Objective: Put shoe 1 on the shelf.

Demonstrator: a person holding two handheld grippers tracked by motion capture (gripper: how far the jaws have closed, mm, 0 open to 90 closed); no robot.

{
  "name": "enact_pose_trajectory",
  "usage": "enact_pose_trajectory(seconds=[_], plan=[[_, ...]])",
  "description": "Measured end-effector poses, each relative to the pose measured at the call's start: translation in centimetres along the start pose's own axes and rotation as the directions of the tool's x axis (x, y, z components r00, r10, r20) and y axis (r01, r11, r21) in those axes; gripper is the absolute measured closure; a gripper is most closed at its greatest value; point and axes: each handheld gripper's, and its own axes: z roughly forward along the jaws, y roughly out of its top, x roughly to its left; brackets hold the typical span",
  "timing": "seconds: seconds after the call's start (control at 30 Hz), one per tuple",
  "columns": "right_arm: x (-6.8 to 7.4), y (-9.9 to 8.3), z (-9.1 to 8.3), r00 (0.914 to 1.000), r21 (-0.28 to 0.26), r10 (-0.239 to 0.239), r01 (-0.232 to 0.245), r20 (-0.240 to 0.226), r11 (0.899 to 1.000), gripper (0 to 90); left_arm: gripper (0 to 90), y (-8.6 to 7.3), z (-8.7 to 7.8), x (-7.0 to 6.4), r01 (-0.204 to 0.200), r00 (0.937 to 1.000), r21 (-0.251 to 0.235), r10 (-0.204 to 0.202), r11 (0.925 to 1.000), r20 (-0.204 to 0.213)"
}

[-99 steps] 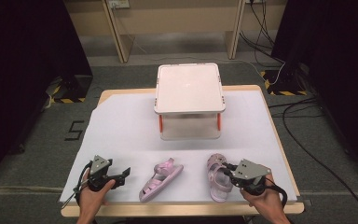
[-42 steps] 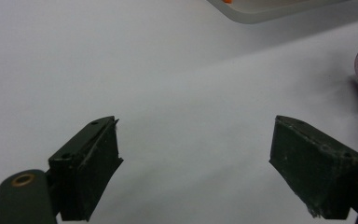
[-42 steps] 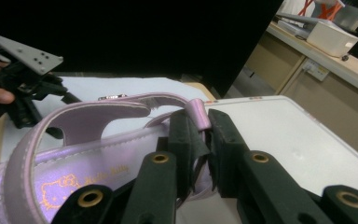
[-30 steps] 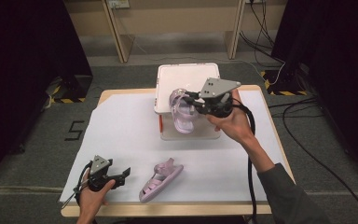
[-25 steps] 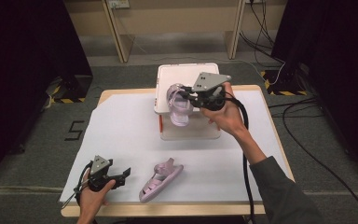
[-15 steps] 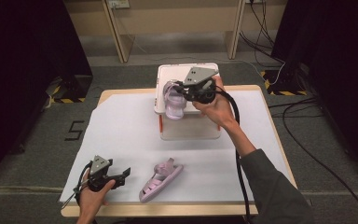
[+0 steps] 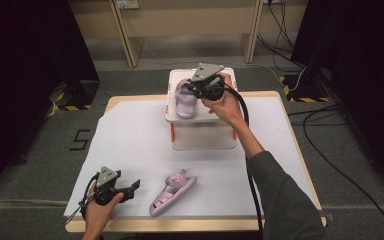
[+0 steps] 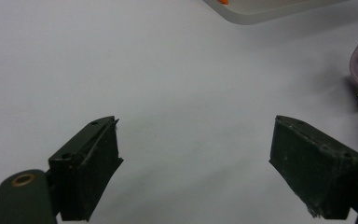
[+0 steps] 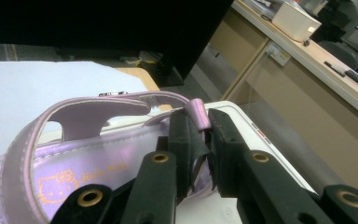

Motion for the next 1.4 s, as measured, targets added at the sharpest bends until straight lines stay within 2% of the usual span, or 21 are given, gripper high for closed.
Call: enact_pose_trajectory(seconds=[0.23, 0.47, 0.57, 0.6, 0.7, 0.83, 0.87, 0.9, 0.93, 0.97, 1.03, 1.1, 1.13, 1.2, 1.27, 1.3, 1.33, 1.4], plan=[[-0.6, -0.5, 1.4, 0.9998, 0.034, 0.006, -0.007, 0.02, 0.999, 80.9, 14.9, 0.0, 0.0, 0.0, 0.002, 1.0, -0.002, -0.002, 1.0, 0.002], [-1.3, -0.3, 2.4, 0.9989, 0.034, -0.038, 0.037, 0.028, 0.999, 80.8, 14.9, 0.0, 0.0, 0.0, 0.004, 1.0, -0.005, -0.004, 1.0, 0.003], [-1.3, -0.4, 3.0, 0.9983, 0.05, -0.051, 0.05, 0.027, 0.998, 80.5, 14.9, 0.0, 0.0, 0.0, 0.004, 1.0, -0.006, -0.004, 1.0, 0.005], [-1.2, -0.5, 3.0, 0.9988, 0.043, -0.041, 0.04, 0.024, 0.998, 80.3, 14.9, 0.0, 0.0, 0.0, 0.004, 1.0, -0.006, -0.004, 1.0, 0.005], [-1.1, -0.5, 3.0, 0.9979, 0.041, -0.06, 0.059, 0.023, 0.997, 79.5, 14.9, 0.0, -0.1, 0.1, 0.004, 1.0, -0.004, -0.004, 1.0, 0.005], [-1.0, -0.8, 2.9, 0.9976, 0.044, -0.062, 0.06, 0.032, 0.997, 72.8, 14.9, 0.0, 0.0, 0.0, 0.002, 1.0, -0.004, -0.002, 1.0, 0.005], [-0.9, -0.8, 2.8, 0.9978, 0.045, -0.053, 0.051, 0.039, 0.998, 69.8, 14.9, 0.0, 0.0, 0.0, 0.001, 1.0, -0.001, -0.001, 1.0, 0.005], [-0.8, -0.9, 2.6, 0.9984, 0.049, -0.022, 0.019, 0.053, 0.999, 63.1, 14.9, 0.0, 0.0, 0.0, 0.0, 1.0, -0.001, 0.0, 1.0, 0.005], [-0.8, -0.9, 2.4, 0.9982, 0.045, -0.007, 0.005, 0.059, 0.999, 60.4, 14.9, 0.0, 0.0, 0.0, 0.001, 1.0, 0.002, -0.001, 1.0, 0.005], [-0.8, -0.9, 2.4, 0.9982, 0.045, -0.007, 0.005, 0.059, 0.999, 60.4, 14.9, 0.0, 0.0, 0.0, 0.001, 1.0, -0.003, -0.001, 1.0, 0.004], [-0.7, -1.0, 1.6, 0.9975, 0.021, 0.034, -0.036, 0.062, 0.999, 56.1, 14.9, 0.0, 0.0, 0.0, 0.001, 1.0, -0.003, -0.001, 1.0, 0.002], [-0.7, -1.0, 1.4, 0.9969, 0.021, 0.045, -0.046, 0.064, 0.999, 54.6, 14.9, 0.0, 0.0, 0.0, 0.002, 1.0, -0.003, -0.002, 1.0, 0.002], [-0.5, -1.0, 0.6, 0.9951, 0.013, 0.075, -0.076, 0.065, 0.997, 52.0, 14.9, 0.0, 0.0, 0.0, 0.002, 1.0, -0.003, -0.002, 1.0, 0.002], [-0.4, -1.0, 0.2, 0.9944, 0.004, 0.085, -0.086, 0.062, 0.996, 50.9, 14.9, 0.0, 0.0, 0.0, 0.002, 1.0, -0.003, -0.002, 1.0, 0.002], [0.0, -1.0, -1.3, 0.9877, -0.014, 0.136, -0.135, 0.077, 0.991, 45.5, 14.9, 0.0, 0.0, 0.0, 0.001, 1.0, -0.003, -0.001, 1.0, 0.001], [0.0, -1.0, -1.3, 0.9877, -0.014, 0.136, -0.135, 0.077, 0.991, 45.5, 14.9, 0.0, 0.0, 0.0, 0.001, 1.0, -0.003, -0.001, 1.0, 0.002], [0.5, -1.1, -2.3, 0.9856, -0.04, 0.152, -0.149, 0.075, 0.988, 44.9, 14.9, 0.0, 0.0, 0.0, 0.002, 1.0, -0.003, -0.002, 1.0, 0.001], [0.7, -1.2, -2.8, 0.9867, -0.047, 0.151, -0.148, 0.061, 0.988, 44.7, 14.9, 0.0, -0.1, 0.0, 0.003, 1.0, -0.005, -0.003, 1.0, -0.001]])
